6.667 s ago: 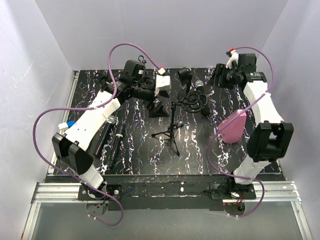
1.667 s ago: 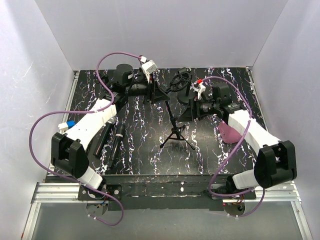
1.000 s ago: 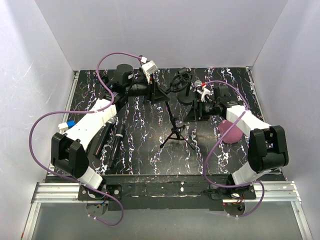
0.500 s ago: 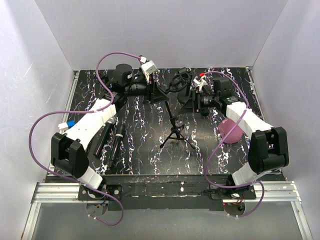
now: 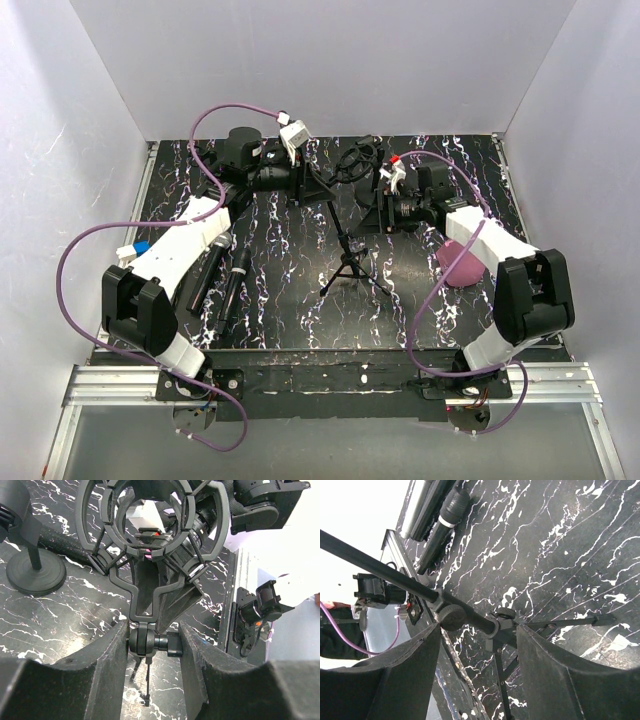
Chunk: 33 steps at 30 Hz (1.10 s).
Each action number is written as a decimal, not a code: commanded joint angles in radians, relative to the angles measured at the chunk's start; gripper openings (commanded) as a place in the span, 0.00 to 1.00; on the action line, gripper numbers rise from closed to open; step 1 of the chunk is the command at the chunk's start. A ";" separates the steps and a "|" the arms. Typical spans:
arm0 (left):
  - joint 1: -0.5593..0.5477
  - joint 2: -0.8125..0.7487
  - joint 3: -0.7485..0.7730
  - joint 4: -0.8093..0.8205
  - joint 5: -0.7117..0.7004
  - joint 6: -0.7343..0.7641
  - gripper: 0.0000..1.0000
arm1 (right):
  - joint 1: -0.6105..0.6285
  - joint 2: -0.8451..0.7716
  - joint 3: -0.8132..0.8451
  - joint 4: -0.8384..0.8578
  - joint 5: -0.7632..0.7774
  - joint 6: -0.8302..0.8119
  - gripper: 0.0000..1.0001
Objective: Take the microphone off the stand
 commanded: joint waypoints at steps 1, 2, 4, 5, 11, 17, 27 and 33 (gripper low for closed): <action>0.016 -0.036 0.024 0.017 0.011 0.013 0.00 | 0.004 0.039 0.024 -0.017 0.023 -0.028 0.67; 0.016 -0.036 0.022 0.017 0.011 0.013 0.00 | 0.007 0.043 0.025 -0.028 0.040 -0.037 0.66; 0.016 -0.037 0.024 0.017 0.008 0.013 0.00 | 0.007 0.053 0.030 -0.058 0.089 -0.066 0.65; 0.016 -0.036 0.026 0.017 0.010 0.015 0.00 | 0.007 0.057 0.031 -0.075 0.110 -0.092 0.64; 0.016 -0.028 0.032 0.015 0.014 0.015 0.00 | 0.007 0.042 0.001 -0.103 0.195 -0.142 0.63; 0.014 -0.023 0.048 0.036 0.051 0.026 0.00 | 0.007 -0.018 -0.021 -0.088 0.202 -0.160 0.62; 0.009 0.012 0.196 -0.121 0.162 0.275 0.00 | -0.145 -0.179 0.216 -0.378 0.129 -0.186 0.72; 0.009 0.021 0.208 -0.273 0.154 0.455 0.00 | -0.167 -0.184 0.438 -0.641 0.329 -0.337 0.76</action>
